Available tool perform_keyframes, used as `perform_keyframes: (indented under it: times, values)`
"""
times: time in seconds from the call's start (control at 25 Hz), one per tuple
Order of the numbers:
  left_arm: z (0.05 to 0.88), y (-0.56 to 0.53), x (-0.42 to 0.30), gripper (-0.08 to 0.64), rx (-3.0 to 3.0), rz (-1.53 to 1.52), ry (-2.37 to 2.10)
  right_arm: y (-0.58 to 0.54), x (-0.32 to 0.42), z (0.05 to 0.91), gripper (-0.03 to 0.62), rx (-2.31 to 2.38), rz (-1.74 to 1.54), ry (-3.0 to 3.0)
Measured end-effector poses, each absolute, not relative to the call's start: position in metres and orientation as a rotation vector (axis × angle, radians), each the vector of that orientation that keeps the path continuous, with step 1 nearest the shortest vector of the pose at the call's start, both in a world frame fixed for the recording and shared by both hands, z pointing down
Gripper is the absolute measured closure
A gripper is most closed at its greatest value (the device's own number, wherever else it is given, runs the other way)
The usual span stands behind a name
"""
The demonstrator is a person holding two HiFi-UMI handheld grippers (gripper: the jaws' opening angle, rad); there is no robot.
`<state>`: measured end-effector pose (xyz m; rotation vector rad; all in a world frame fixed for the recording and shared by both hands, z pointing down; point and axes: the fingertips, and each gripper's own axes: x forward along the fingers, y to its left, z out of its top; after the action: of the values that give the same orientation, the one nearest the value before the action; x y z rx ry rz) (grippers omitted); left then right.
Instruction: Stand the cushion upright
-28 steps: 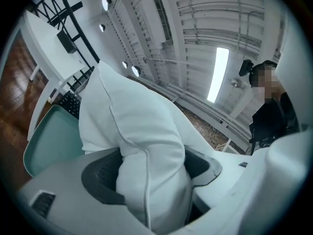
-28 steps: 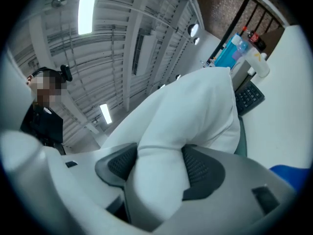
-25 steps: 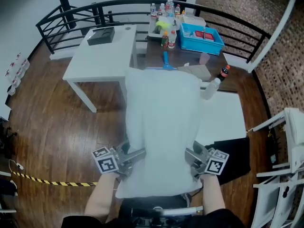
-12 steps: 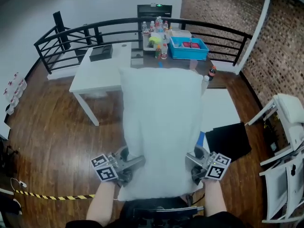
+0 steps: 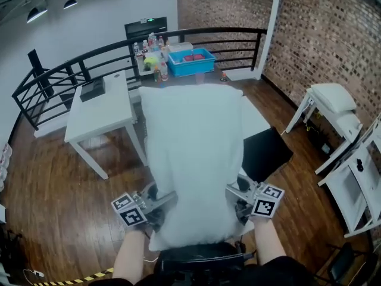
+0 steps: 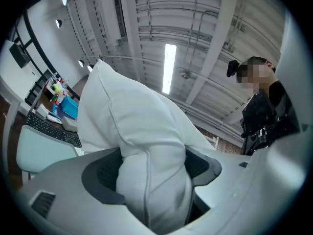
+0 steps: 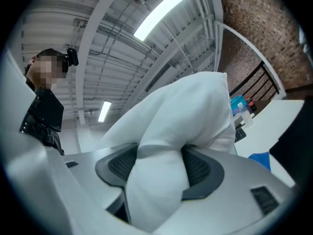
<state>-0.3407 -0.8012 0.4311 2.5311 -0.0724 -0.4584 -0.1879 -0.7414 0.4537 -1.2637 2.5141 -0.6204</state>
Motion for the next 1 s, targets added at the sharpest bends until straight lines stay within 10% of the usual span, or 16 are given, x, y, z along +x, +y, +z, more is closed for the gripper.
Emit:
perform_keyframes:
  times: [1.0]
  values:
    - [0.371,-0.457,-0.029,0.216,2.287,-0.199,0.967,-0.294,0.038,0.402,0.322,-2.057,-0.302,1.688]
